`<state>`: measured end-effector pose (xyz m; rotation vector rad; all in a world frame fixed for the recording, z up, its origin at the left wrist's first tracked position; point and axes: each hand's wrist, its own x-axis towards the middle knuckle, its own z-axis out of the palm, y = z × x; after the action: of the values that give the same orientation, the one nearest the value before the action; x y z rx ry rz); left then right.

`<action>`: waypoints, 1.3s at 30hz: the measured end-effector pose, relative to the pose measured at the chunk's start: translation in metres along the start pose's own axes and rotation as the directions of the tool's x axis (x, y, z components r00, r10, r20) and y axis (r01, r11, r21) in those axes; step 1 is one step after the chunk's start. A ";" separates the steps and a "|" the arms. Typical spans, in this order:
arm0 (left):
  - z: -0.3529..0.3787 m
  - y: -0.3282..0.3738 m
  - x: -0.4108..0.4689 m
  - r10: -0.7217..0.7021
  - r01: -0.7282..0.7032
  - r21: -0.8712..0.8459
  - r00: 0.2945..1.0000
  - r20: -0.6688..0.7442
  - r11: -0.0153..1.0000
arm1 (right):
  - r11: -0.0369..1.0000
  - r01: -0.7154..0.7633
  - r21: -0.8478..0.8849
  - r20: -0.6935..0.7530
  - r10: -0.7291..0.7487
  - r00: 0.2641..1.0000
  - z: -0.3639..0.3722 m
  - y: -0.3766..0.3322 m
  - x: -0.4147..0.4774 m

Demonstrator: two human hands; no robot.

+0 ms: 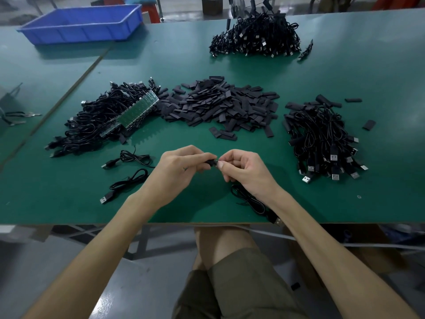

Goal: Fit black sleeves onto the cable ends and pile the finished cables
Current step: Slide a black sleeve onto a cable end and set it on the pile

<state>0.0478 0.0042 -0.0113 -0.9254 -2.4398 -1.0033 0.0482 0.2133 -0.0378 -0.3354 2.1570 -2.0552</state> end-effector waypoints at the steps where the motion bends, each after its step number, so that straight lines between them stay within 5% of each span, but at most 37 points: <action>1: 0.000 0.001 0.000 0.010 -0.010 0.010 1.000 -0.004 1.000 | 1.000 -0.003 0.006 0.002 0.003 1.000 0.000 0.000 0.000; 16: 0.001 0.011 0.002 0.081 -0.082 0.051 0.997 0.005 0.995 | 1.000 0.003 -0.014 0.035 -0.003 0.999 -0.002 -0.001 0.000; 39: -0.003 0.011 0.005 -0.298 0.311 -0.224 0.950 0.091 0.924 | 1.000 0.002 -0.029 0.044 0.000 0.999 0.000 0.004 -0.001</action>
<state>0.0520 0.0103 -0.0015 -0.6585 -2.6050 -1.4179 0.0493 0.2135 -0.0419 -0.3813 2.1639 -1.9992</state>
